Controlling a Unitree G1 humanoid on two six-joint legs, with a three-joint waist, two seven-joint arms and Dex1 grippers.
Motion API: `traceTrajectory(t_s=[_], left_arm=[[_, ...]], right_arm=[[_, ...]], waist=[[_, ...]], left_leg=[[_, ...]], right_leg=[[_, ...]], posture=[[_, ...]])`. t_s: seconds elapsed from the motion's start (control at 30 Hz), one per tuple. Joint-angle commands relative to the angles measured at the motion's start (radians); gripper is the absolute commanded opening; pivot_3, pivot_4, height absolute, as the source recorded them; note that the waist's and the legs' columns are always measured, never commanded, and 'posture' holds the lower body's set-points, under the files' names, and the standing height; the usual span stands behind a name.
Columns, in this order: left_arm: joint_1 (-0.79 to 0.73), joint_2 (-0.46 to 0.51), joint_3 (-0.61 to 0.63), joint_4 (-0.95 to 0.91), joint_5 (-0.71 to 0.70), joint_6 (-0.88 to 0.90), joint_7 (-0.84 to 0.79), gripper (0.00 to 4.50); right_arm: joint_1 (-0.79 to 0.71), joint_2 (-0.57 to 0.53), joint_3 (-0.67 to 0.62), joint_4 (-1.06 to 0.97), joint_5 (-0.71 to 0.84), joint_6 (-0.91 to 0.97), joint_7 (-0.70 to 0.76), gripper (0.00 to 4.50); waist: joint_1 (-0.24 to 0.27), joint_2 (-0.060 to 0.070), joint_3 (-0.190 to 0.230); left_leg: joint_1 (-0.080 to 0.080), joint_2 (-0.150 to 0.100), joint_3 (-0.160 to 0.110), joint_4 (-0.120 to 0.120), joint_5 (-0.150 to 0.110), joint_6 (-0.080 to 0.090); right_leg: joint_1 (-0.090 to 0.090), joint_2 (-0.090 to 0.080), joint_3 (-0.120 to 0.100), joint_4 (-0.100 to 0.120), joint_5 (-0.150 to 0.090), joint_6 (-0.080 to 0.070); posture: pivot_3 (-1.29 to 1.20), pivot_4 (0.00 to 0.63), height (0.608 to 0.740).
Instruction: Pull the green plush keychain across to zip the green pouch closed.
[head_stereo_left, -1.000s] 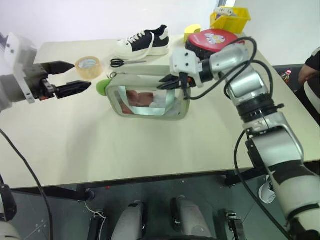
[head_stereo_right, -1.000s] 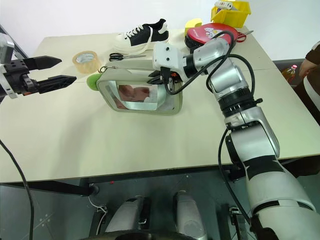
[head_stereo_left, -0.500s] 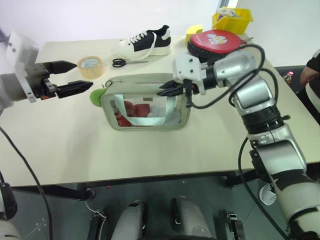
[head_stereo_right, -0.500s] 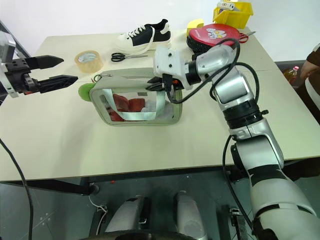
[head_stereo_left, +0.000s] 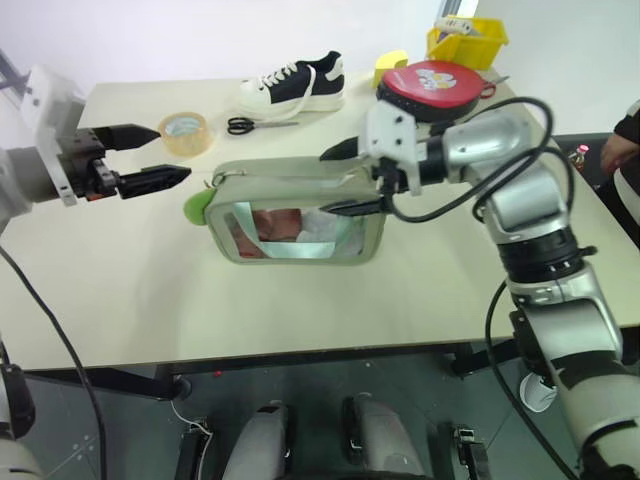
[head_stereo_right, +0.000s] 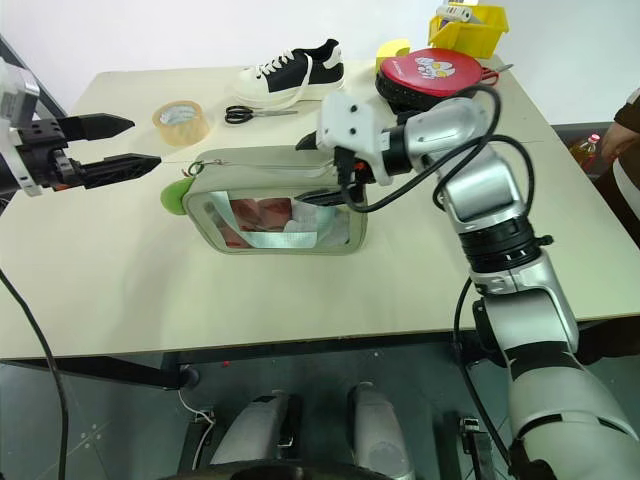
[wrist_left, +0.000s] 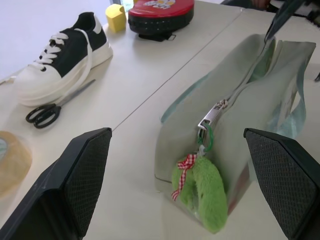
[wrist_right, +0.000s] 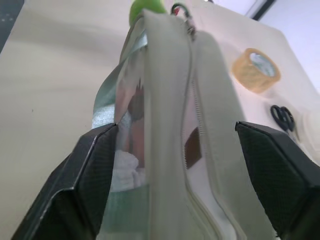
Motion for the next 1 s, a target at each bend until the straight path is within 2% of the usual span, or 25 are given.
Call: traceTrajectory(t_s=[0.03,0.2,0.37,0.47,0.57,0.63,1.0], left_arm=[[0.021,0.028,0.047,0.001,-0.002,-0.004,0.002,4.50],[0.049,0.034,0.046,0.015,0.002,-0.011,0.001,4.50],[0.035,0.019,0.016,0.019,0.006,-0.018,-0.001,4.50],[0.031,0.009,-0.011,0.012,0.009,-0.019,-0.006,4.50],[0.044,0.003,-0.033,-0.004,0.018,-0.027,-0.010,4.50],[0.045,-0.006,-0.044,-0.006,0.023,-0.032,-0.005,4.50],[0.062,-0.110,-0.153,-0.001,0.111,-0.111,0.019,4.50]], right_arm=[[0.022,-0.084,-0.098,-0.150,0.081,0.127,-0.005,3.61],[0.155,-0.191,-0.141,-0.282,0.147,0.232,-0.007,3.61],[0.255,-0.169,-0.119,-0.249,0.109,0.169,-0.095,3.61],[0.274,-0.150,-0.106,-0.215,0.096,0.141,-0.127,2.71],[0.279,-0.141,-0.101,-0.199,0.093,0.123,-0.144,1.25],[0.281,-0.138,-0.096,-0.188,0.088,0.106,-0.155,0.10],[0.284,-0.123,-0.072,-0.176,0.053,0.035,-0.187,0.04]], waist=[[0.010,0.000,0.000],[0.021,0.000,0.000],[0.020,0.000,0.000],[0.019,0.000,0.000],[0.018,0.000,0.000],[0.018,0.000,0.000],[0.018,0.000,0.000]], left_leg=[[0.000,0.000,0.000,0.001,0.000,0.001],[0.000,0.000,0.000,0.005,-0.005,0.009],[0.001,0.000,0.000,0.007,-0.005,0.009],[0.001,0.000,0.000,0.007,-0.005,0.009],[0.000,0.000,0.000,0.007,-0.005,0.009],[0.000,0.000,0.000,0.007,-0.005,0.009],[0.000,0.000,0.000,0.007,-0.005,0.009]], right_leg=[[0.001,0.000,0.000,0.000,0.000,0.000],[0.004,0.000,0.000,-0.002,0.000,0.000],[0.005,0.000,0.000,0.000,0.000,0.000],[0.004,0.000,0.000,0.000,0.000,0.000],[0.004,0.000,0.000,0.000,0.000,0.000],[0.004,0.000,0.000,0.000,0.000,0.000],[0.004,0.000,0.000,0.000,0.000,0.000]], posture=[[0.00,0.150,0.740],[0.00,0.150,0.740],[0.00,0.150,0.740],[0.00,0.150,0.740],[0.00,0.150,0.740],[0.00,0.150,0.740],[0.00,0.150,0.740]])
